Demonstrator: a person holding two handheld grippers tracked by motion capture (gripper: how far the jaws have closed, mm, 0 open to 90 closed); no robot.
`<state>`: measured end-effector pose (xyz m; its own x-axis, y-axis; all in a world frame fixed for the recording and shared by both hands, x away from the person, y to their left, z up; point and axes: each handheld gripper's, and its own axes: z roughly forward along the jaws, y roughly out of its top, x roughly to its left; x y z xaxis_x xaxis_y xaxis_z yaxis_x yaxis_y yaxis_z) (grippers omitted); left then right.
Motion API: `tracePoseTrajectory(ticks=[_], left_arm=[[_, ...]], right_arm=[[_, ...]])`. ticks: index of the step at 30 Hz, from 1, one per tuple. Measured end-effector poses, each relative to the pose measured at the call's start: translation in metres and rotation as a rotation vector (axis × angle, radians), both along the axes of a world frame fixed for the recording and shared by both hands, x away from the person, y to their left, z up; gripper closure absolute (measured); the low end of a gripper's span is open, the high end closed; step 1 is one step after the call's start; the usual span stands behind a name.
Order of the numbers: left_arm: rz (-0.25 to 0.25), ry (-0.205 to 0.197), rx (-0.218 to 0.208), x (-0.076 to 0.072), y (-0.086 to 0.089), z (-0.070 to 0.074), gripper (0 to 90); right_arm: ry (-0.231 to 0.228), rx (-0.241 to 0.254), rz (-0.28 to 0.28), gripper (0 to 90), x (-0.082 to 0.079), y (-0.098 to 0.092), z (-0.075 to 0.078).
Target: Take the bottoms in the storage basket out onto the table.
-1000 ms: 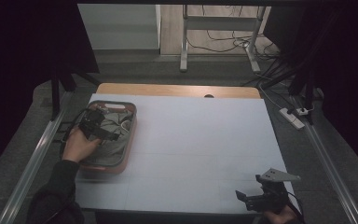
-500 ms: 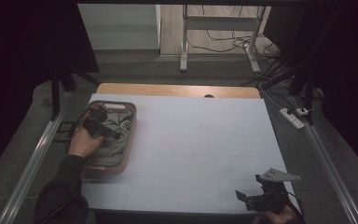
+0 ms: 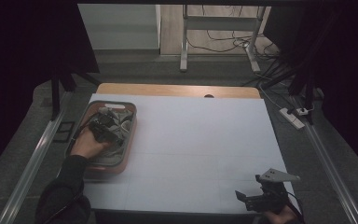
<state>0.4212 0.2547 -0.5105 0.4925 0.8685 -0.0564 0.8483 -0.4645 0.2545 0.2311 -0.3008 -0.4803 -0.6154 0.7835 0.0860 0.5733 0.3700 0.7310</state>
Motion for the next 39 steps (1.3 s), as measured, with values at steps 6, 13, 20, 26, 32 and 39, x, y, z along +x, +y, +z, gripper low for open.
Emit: tracePoseTrajectory(ticks=[6, 13, 20, 26, 32, 39], left_arm=[[0.006, 0.011, 0.044, 0.001, -0.005, 0.000, 3.6], [0.071, -0.038, 0.037, -0.005, 0.003, 0.007, 39.2], [0.079, -0.047, 0.041, -0.005, 0.005, 0.009, 54.1], [0.113, -0.044, 0.003, -0.004, 0.010, 0.010, 60.8], [0.113, -0.027, 0.009, -0.002, 0.010, 0.013, 62.3], [0.102, -0.014, 0.032, -0.001, 0.007, 0.018, 64.2]], right_arm=[[0.001, -0.001, 0.001, 0.9, 0.000, 0.000, 0.000], [0.004, -0.007, 0.000, 0.9, 0.000, 0.001, 0.000], [0.002, -0.006, 0.001, 0.9, -0.001, 0.001, 0.000], [0.002, -0.006, 0.002, 0.9, -0.001, 0.001, 0.000], [-0.001, -0.001, 0.001, 0.9, -0.001, 0.000, 0.000], [0.004, -0.002, -0.003, 0.9, 0.000, 0.000, 0.000]])
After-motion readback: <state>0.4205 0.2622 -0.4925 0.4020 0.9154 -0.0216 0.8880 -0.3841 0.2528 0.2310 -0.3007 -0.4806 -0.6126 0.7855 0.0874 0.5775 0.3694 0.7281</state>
